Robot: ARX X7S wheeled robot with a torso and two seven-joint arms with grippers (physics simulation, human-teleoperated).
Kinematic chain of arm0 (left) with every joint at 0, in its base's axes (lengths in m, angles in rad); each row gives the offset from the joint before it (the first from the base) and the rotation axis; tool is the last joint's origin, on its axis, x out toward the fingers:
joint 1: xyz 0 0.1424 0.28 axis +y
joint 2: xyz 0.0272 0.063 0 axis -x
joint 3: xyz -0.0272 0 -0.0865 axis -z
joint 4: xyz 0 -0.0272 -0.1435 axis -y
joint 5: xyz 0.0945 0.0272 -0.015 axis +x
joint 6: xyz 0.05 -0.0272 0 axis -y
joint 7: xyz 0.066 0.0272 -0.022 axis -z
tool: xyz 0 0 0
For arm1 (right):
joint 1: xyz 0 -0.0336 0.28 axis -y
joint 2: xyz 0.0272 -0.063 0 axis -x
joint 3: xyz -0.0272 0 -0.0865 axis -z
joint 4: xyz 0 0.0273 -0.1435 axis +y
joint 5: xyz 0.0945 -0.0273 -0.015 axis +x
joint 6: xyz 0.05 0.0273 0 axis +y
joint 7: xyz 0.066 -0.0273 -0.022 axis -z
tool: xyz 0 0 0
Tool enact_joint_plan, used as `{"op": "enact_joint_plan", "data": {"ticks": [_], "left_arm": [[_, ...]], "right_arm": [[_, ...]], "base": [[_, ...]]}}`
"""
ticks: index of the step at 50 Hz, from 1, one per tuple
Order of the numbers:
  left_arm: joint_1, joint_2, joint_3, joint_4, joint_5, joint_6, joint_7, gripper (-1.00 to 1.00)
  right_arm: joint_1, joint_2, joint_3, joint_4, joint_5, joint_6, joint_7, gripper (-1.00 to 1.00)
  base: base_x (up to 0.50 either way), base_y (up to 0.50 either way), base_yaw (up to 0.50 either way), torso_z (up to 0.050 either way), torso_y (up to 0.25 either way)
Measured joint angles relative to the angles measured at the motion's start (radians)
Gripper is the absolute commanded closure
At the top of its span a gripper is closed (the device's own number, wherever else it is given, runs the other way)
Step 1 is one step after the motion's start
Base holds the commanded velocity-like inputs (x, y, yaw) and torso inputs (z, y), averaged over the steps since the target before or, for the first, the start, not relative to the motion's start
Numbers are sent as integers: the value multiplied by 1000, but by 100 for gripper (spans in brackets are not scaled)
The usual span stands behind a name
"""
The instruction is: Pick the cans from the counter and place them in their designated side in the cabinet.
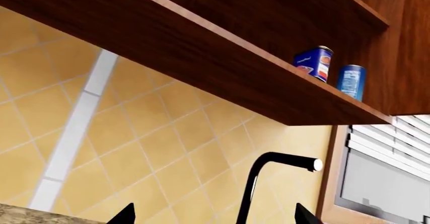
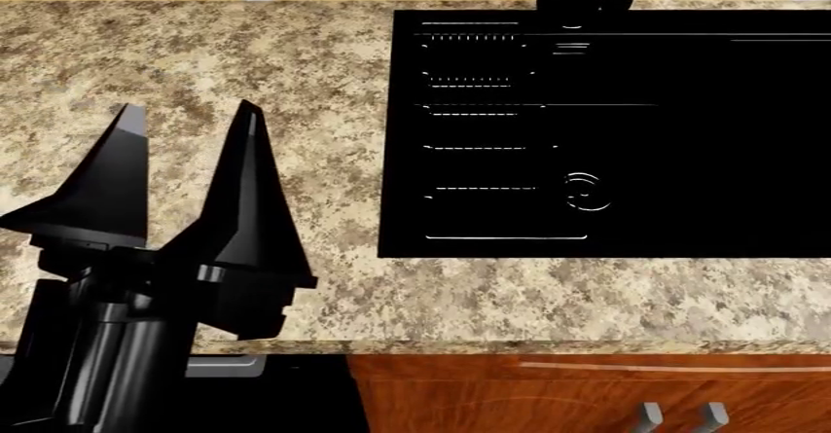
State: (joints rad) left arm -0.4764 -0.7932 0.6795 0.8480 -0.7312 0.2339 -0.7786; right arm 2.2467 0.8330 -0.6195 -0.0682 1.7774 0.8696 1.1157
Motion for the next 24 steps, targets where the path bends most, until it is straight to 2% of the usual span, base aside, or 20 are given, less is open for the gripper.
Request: {"op": "enact_joint_plan", "data": {"ticks": [4, 9, 24], "left_arm": [[-4, 2, 2, 0, -2, -4, 1, -100], [-7, 3, 3, -1, -3, -7, 2, -100], [-8, 8, 7, -9, -8, -6, 9, -100]], "right_arm": [[17, 109, 45, -110, 192, 34, 105, -100], [31, 196, 83, -198, 349, 63, 191, -100], [-26, 357, 179, -377, 563, 41, 271, -100]], "base": [[0, 0, 0, 0, 0], [0, 0, 0, 0, 0], [0, 0, 0, 0, -1]]}}
